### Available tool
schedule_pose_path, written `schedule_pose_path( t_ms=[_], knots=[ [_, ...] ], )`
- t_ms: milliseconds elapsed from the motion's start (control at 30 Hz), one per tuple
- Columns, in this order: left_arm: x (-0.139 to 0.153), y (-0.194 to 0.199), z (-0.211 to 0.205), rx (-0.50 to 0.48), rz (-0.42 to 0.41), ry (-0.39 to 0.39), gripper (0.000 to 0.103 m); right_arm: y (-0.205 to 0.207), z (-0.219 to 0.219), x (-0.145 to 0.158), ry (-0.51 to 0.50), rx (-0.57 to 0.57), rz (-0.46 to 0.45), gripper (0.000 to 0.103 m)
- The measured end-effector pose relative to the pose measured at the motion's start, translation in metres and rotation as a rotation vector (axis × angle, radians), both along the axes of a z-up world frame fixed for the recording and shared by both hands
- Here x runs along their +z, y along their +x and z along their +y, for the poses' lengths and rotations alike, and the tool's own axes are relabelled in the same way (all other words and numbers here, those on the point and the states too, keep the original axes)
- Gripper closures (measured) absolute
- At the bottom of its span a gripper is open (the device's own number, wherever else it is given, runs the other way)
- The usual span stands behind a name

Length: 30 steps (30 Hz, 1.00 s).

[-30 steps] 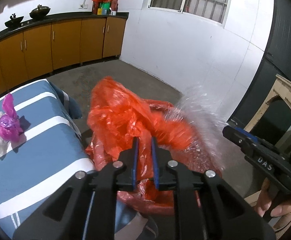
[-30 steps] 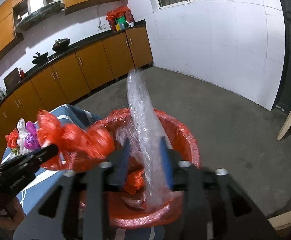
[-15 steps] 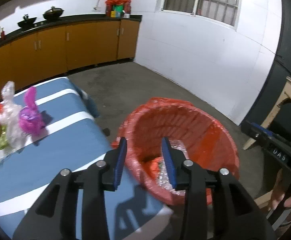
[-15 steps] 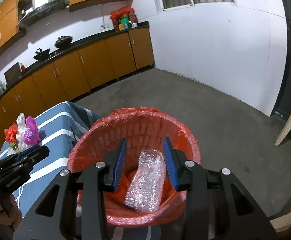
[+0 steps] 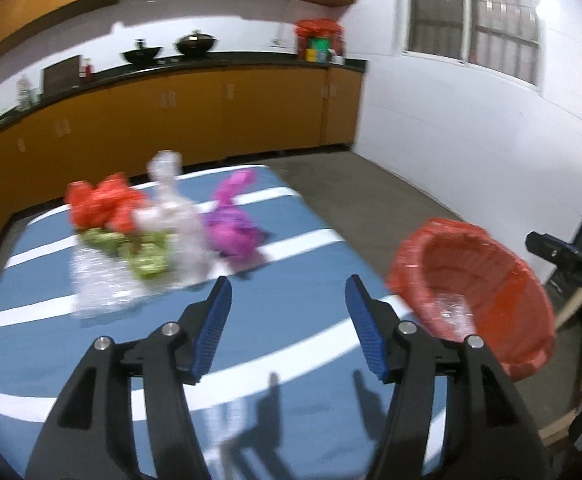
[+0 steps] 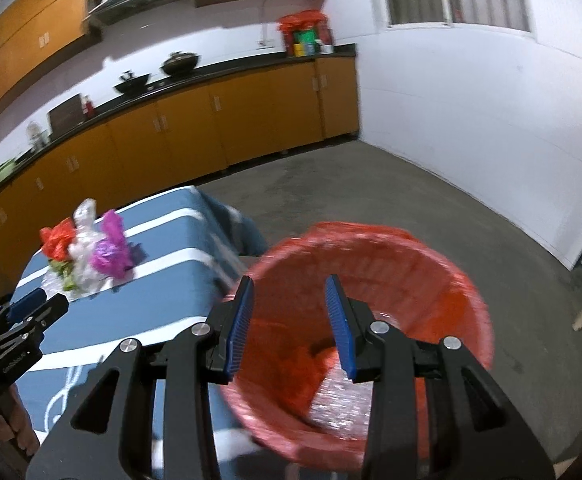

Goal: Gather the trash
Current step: 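Move both tools back over the remaining trash on the table, then grasp the pink-purple bag with the right tool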

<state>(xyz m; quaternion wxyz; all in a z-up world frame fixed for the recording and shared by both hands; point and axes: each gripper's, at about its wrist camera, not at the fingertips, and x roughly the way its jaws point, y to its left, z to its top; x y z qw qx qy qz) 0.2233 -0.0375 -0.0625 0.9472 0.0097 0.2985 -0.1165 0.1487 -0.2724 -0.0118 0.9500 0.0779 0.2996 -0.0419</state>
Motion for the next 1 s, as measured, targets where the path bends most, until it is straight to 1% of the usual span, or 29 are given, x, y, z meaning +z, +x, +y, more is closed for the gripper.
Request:
schedule_pose_path(
  t_ms=[233,267,300,433,533,767,1000],
  knots=[
    [-0.007,0.002,0.080,0.183,-0.008,0.018,0.034,0.037,0.064,-0.002,0.005,0.140,0.009,0.064],
    [-0.007,0.002,0.089,0.204,-0.009,0.018,0.034,0.042,0.073,-0.004,0.006,0.156,0.013,0.062],
    [-0.008,0.001,0.098,0.224,-0.009,0.018,0.033,0.050,0.084,-0.005,0.009,0.172,0.015,0.058],
    [-0.010,0.002,0.134,0.308,-0.013,0.020,0.029,0.078,0.124,-0.012,0.006,0.225,0.032,0.050],
    [-0.012,0.004,0.159,0.364,-0.012,0.017,0.028,0.099,0.149,-0.019,0.003,0.263,0.048,0.049],
    [-0.019,0.003,0.192,0.420,-0.005,0.003,0.027,0.145,0.187,-0.036,-0.002,0.293,0.097,0.049],
    [-0.022,0.008,0.208,0.433,-0.001,-0.010,0.027,0.171,0.203,-0.051,-0.045,0.291,0.129,0.049]
  ],
)
